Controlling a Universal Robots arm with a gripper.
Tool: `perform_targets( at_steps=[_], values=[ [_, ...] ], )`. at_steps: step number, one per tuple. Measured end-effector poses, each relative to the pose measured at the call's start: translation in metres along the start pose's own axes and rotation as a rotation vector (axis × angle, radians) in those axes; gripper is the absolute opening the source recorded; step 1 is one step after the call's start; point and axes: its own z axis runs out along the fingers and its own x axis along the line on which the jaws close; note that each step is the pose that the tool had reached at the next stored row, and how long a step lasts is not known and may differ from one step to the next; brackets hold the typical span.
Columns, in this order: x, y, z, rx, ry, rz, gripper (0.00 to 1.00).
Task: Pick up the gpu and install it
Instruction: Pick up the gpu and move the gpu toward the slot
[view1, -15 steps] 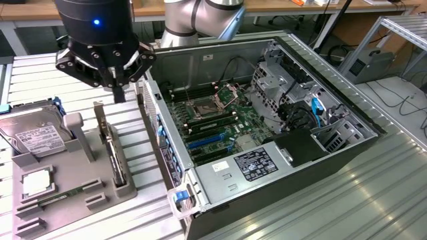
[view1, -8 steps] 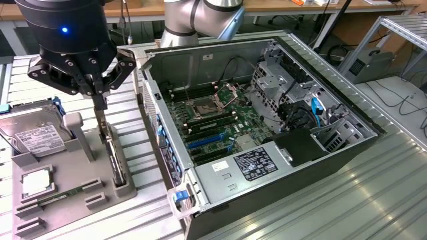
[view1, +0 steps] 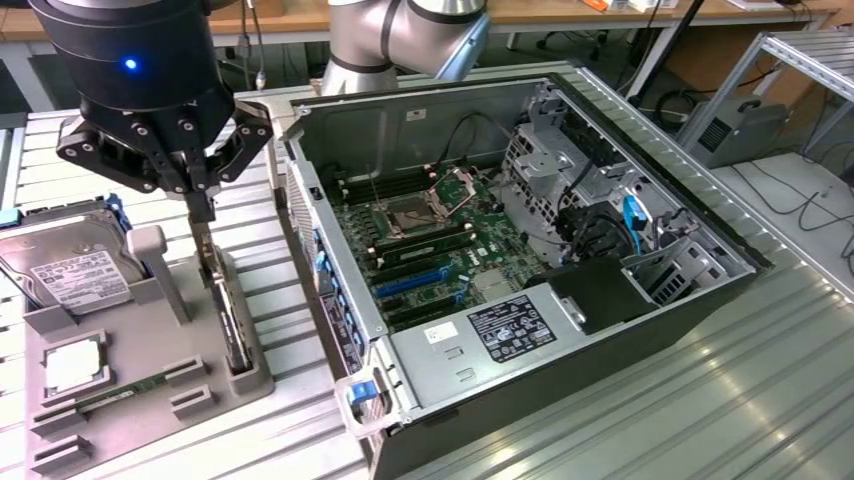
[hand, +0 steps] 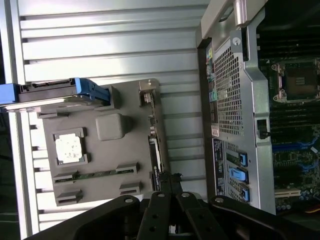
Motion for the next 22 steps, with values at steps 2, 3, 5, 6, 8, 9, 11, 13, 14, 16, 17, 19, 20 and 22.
perform_targets(
  at_steps=[2, 3, 5, 6, 8, 9, 11, 13, 14, 16, 17, 19, 20, 22],
  values=[
    [0.0, 0.0, 0.0, 0.0, 0.0, 0.0, 0.11],
    [0.0, 0.0, 0.0, 0.0, 0.0, 0.0, 0.11],
    [0.0, 0.0, 0.0, 0.0, 0.0, 0.0, 0.11],
    [0.0, 0.0, 0.0, 0.0, 0.0, 0.0, 0.11],
    [0.0, 0.0, 0.0, 0.0, 0.0, 0.0, 0.11],
    [0.0, 0.0, 0.0, 0.0, 0.0, 0.0, 0.11],
    [0.0001, 0.0, 0.0, -0.0001, 0.0, 0.0, 0.11],
    [0.0001, 0.0, 0.0, -0.0005, 0.0002, -0.008, 0.11],
    [0.0002, 0.0, 0.0, -0.0006, 0.0006, -0.015, 0.11],
    [0.0002, 0.0, 0.0, -0.0008, 0.0008, -0.021, 0.11],
    [0.0004, -0.0001, 0.0, -0.0008, 0.0009, -0.022, 0.11],
    [0.0005, -0.0001, 0.0, -0.0008, 0.0009, -0.022, 0.11],
    [0.0006, 0.0, 0.0, -0.0008, 0.0009, -0.022, 0.11],
    [0.0006, -0.0001, 0.0, -0.0008, 0.0009, -0.022, 0.17]
  ],
)
